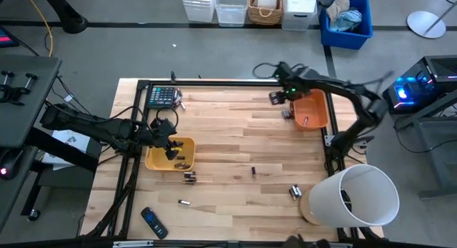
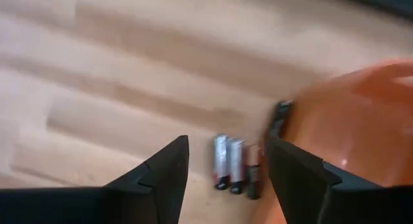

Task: Sort batteries
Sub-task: Put the silver battery into the orange bin

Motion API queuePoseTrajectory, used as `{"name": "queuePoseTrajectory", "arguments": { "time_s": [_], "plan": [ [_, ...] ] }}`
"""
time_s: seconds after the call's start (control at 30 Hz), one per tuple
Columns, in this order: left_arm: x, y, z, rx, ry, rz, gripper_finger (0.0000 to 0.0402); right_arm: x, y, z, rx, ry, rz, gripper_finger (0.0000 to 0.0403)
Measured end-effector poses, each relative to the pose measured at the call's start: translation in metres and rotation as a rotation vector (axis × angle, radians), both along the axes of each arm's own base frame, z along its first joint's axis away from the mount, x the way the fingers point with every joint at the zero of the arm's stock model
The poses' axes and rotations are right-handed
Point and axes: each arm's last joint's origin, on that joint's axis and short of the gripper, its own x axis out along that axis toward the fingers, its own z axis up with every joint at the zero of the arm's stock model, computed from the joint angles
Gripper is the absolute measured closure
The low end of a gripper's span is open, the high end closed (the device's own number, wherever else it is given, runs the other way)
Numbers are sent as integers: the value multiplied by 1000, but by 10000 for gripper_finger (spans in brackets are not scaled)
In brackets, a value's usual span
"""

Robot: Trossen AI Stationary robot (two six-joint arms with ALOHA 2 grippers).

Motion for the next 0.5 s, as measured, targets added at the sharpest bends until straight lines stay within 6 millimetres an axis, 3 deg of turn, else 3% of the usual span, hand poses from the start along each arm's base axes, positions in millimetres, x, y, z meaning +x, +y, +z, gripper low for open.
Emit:
{"name": "queuePoseTrajectory", "arguments": {
  "time_s": [0.2, 0.5],
  "plan": [
    [0, 0, 0, 4, 0, 2, 131, 21, 5, -35, 133, 74, 83, 229],
    [0, 1, 1, 46, -6, 29, 131, 21, 6, -50, 159, 182, 110, 258]
  ]
}}
